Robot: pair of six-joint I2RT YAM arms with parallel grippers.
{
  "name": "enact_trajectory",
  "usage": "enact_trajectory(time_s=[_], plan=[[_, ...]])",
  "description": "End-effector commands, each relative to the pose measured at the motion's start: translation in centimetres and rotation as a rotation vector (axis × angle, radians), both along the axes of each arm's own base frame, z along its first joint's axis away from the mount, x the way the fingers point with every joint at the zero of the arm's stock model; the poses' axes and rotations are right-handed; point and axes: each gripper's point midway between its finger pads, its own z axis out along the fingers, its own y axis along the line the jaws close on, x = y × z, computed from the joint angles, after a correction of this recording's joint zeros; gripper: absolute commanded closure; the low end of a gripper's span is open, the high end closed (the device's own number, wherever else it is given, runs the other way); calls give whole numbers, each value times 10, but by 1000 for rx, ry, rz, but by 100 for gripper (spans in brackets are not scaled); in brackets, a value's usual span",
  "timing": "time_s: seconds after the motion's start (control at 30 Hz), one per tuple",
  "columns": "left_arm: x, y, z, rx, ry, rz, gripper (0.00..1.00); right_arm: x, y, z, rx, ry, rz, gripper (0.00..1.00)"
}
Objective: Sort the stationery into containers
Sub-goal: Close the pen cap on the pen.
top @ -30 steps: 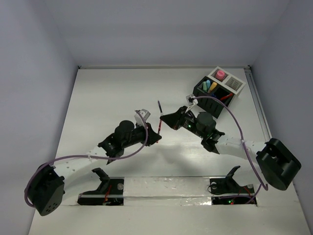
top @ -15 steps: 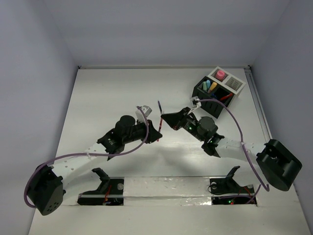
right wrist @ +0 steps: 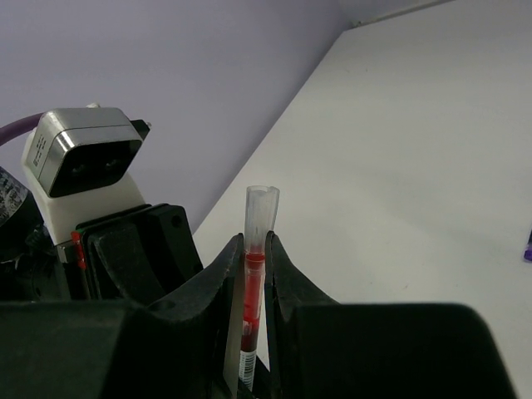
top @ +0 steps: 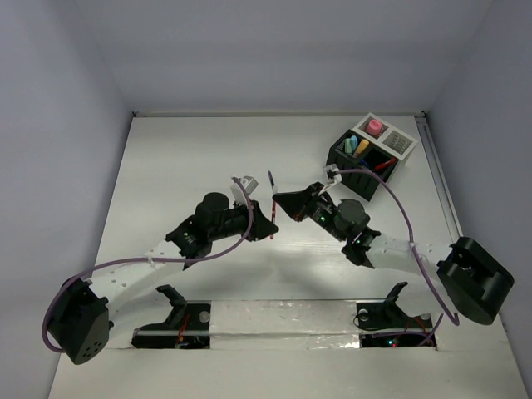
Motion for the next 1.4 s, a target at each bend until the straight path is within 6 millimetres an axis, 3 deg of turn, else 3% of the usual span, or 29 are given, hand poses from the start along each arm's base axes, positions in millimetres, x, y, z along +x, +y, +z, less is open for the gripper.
enact_trajectory(time_s=[0.0, 0.2, 0.33, 0.53, 0.8, 0.9, 1.2, 1.37], plan=[[38, 6, 221, -494, -558, 129, 100, -93, 12, -114, -316, 264, 338, 100], [43, 5, 190, -459, -497, 153, 100, -92, 10, -97, -295, 236, 327, 100], [47, 5, 192, -461, -505, 160, 100, -93, 13, -96, -286, 239, 342, 100], [50, 3, 211, -484, -543, 163, 100, -95, 10, -97, -292, 249, 339, 100], [45, 9, 270, -565, -642, 160, 100, -98, 5, -106, -305, 276, 335, 100], [46, 8, 276, -564, -653, 160, 100, -98, 6, -107, -316, 275, 339, 100], [59, 26, 245, -485, -631, 228, 100, -98, -8, -104, -328, 262, 290, 100], [52, 21, 218, -467, -583, 180, 100, -89, -10, -77, -277, 206, 240, 100]])
